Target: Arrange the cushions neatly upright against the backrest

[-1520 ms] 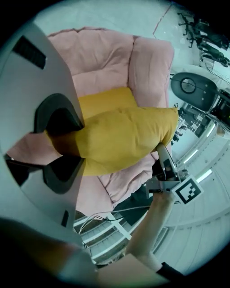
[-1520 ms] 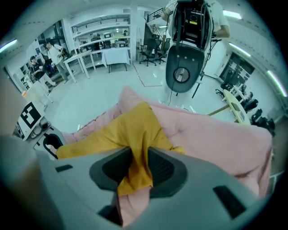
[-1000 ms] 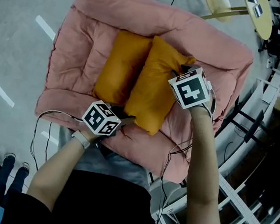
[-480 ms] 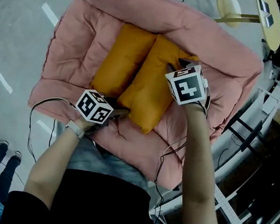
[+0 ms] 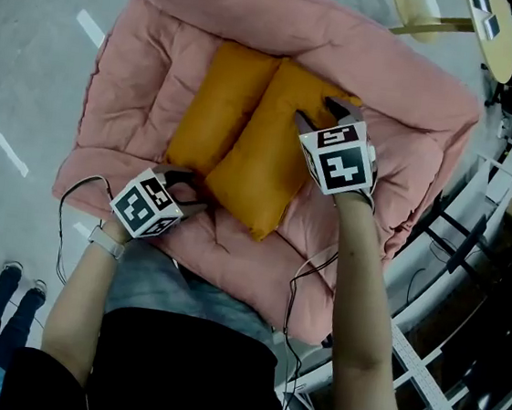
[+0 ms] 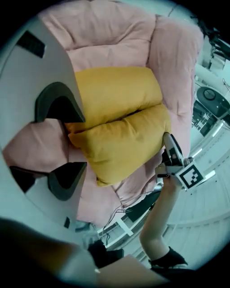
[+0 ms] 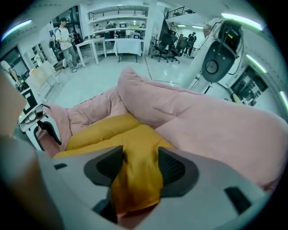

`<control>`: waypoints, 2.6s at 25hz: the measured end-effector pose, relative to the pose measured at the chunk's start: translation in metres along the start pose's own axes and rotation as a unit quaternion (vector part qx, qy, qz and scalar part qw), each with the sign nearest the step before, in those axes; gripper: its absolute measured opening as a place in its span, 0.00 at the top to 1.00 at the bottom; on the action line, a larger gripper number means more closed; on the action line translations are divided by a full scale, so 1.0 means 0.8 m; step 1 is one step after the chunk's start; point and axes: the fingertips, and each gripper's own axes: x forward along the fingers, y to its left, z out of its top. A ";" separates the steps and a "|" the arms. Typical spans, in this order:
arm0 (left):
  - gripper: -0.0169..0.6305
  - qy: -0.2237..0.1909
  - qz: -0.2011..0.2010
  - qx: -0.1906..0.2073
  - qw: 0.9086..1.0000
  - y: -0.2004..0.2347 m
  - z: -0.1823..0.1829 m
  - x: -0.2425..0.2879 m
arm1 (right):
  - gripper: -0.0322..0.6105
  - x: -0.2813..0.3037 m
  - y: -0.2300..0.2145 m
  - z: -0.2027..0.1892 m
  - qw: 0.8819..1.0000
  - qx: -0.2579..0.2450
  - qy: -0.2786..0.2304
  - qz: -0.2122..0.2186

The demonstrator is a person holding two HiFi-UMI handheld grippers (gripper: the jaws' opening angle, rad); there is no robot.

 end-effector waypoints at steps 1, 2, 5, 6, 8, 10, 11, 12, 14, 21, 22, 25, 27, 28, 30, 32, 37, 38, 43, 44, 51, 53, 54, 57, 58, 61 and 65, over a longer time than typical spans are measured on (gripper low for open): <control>0.55 -0.004 0.006 0.008 1.000 0.000 0.004 -0.003 | 0.58 -0.006 0.000 0.001 1.000 0.005 -0.007 -0.002; 0.55 -0.010 0.009 0.014 1.000 -0.001 0.009 -0.003 | 0.56 -0.014 -0.001 0.002 1.000 0.014 -0.012 -0.003; 0.55 -0.018 0.000 0.017 1.000 -0.004 0.022 0.010 | 0.50 -0.041 0.012 -0.014 0.998 0.060 -0.020 0.006; 0.55 -0.017 -0.009 0.012 1.000 -0.007 0.024 0.015 | 0.50 -0.050 0.023 -0.026 0.997 0.079 -0.021 0.014; 0.55 -0.016 -0.024 0.000 1.000 -0.012 0.028 0.025 | 0.50 -0.065 0.051 -0.058 0.993 0.115 -0.016 0.030; 0.55 -0.013 -0.030 -0.002 0.999 -0.016 0.028 0.031 | 0.50 -0.075 0.074 -0.087 0.991 0.130 -0.009 0.024; 0.55 -0.012 -0.031 -0.002 0.999 -0.017 0.027 0.033 | 0.50 -0.077 0.080 -0.095 0.992 0.127 -0.012 0.008; 0.55 -0.012 -0.031 -0.002 0.999 -0.016 0.026 0.033 | 0.50 -0.077 0.083 -0.097 0.993 0.119 -0.020 -0.010; 0.55 -0.016 -0.033 -0.009 0.999 -0.012 0.024 0.035 | 0.50 -0.072 0.087 -0.094 0.994 0.099 -0.031 -0.034; 0.64 -0.028 -0.043 -0.038 0.998 -0.026 0.028 0.062 | 0.53 -0.063 0.082 -0.097 0.994 0.101 -0.015 -0.040; 0.65 -0.029 -0.044 -0.041 0.998 -0.031 0.028 0.068 | 0.55 -0.066 0.080 -0.097 0.994 0.100 -0.020 -0.046; 0.66 -0.019 -0.040 -0.039 0.998 -0.042 0.027 0.082 | 0.64 -0.069 0.076 -0.096 0.993 0.104 -0.029 -0.055; 0.66 -0.009 -0.037 -0.040 0.998 -0.040 0.026 0.086 | 0.64 -0.061 0.077 -0.096 0.993 0.104 -0.024 -0.048; 0.66 -0.007 -0.039 -0.043 0.998 -0.037 0.024 0.087 | 0.64 -0.055 0.078 -0.094 0.994 0.101 -0.021 -0.046; 0.66 -0.006 -0.044 -0.052 0.998 -0.026 0.022 0.084 | 0.65 -0.043 0.082 -0.088 0.995 0.088 -0.021 -0.047; 0.66 -0.005 -0.046 -0.060 0.997 -0.013 0.021 0.082 | 0.66 -0.028 0.083 -0.083 0.995 0.078 -0.026 -0.051; 0.66 -0.002 -0.043 -0.079 0.996 -0.001 0.016 0.084 | 0.68 -0.002 0.088 -0.084 0.995 0.073 -0.023 -0.059; 0.66 0.000 -0.042 -0.082 0.996 -0.001 0.015 0.084 | 0.68 -0.001 0.089 -0.084 0.995 0.072 -0.022 -0.060; 0.63 0.010 -0.035 -0.072 0.997 -0.001 0.013 0.072 | 0.68 -0.011 0.089 -0.081 0.994 0.079 -0.040 -0.063; 0.63 0.013 -0.034 -0.067 0.997 -0.001 0.013 0.068 | 0.68 -0.016 0.088 -0.079 0.993 0.083 -0.046 -0.065; 0.63 0.013 -0.027 -0.020 0.999 -0.008 0.026 0.007 | 0.69 -0.055 0.092 -0.075 0.984 0.144 -0.067 -0.086; 0.63 0.001 -0.022 -0.005 1.000 -0.011 0.038 -0.013 | 0.75 -0.071 0.091 -0.072 0.976 0.176 -0.080 -0.098; 0.63 -0.006 -0.019 0.004 1.000 -0.010 0.045 -0.023 | 0.77 -0.077 0.090 -0.069 0.972 0.193 -0.086 -0.104; 0.65 -0.035 -0.013 0.035 0.999 -0.009 0.072 -0.054 | 0.86 -0.091 0.087 -0.061 0.960 0.231 -0.096 -0.128; 0.67 -0.046 -0.011 0.042 0.998 -0.008 0.080 -0.064 | 0.89 -0.097 0.087 -0.059 0.957 0.237 -0.096 -0.137; 0.77 -0.082 0.004 0.061 0.995 -0.010 0.101 -0.096 | 0.93 -0.115 0.094 -0.052 0.948 0.257 -0.111 -0.154; 0.92 -0.127 0.044 0.108 0.985 -0.011 0.123 -0.136 | 0.93 -0.133 0.107 -0.042 0.932 0.294 -0.141 -0.158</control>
